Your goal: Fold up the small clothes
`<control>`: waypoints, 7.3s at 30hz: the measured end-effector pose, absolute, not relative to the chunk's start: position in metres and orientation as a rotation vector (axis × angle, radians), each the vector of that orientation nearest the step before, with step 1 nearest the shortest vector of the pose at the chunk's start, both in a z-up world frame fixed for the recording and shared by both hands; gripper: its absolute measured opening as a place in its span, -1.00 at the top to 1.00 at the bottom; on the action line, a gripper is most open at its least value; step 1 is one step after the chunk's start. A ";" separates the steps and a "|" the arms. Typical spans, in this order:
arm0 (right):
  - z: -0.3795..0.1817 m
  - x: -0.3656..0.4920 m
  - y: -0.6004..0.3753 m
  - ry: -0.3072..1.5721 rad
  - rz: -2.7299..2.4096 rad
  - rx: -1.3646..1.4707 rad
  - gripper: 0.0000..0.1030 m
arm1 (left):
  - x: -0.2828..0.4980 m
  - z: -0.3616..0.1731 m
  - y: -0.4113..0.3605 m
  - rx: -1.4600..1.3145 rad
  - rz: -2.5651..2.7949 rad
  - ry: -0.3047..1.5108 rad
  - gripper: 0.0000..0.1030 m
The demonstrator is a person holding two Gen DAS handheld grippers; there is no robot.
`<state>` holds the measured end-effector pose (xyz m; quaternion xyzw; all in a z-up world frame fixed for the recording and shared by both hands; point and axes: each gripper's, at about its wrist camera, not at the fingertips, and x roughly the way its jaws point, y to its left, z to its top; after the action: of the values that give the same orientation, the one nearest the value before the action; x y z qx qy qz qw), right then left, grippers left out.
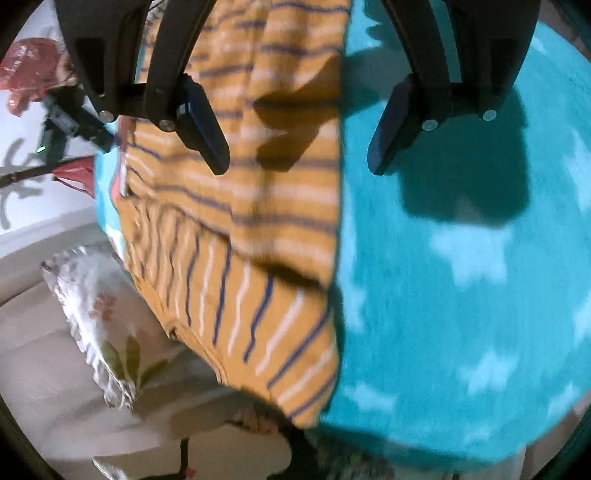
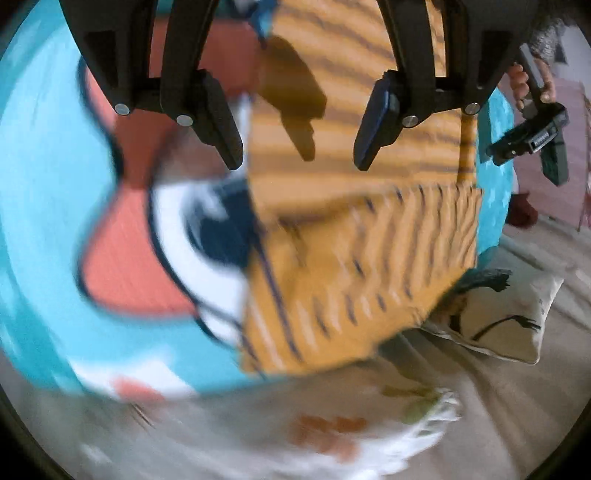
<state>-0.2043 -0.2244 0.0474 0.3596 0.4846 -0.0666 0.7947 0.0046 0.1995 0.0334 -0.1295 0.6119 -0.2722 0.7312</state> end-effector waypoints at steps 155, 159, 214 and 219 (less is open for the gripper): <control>0.077 -0.102 -0.148 0.959 -0.164 0.383 0.26 | 0.012 0.083 0.194 0.149 -0.359 1.091 -0.26; 0.042 -0.053 -0.161 1.053 -0.217 0.376 0.26 | 0.008 0.085 0.197 0.137 -0.353 1.090 -0.26; 0.078 -0.093 -0.039 0.941 -0.124 0.208 -0.50 | 0.035 0.065 0.249 0.193 -0.148 1.117 0.09; 0.071 -0.087 -0.015 0.963 -0.066 0.174 -0.50 | 0.030 0.072 0.246 0.253 -0.142 1.097 -0.04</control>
<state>-0.0874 -0.0146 0.0714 0.0834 0.4622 -0.0315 0.8823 0.0303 0.2458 0.0717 0.1196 0.5196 -0.0672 0.8433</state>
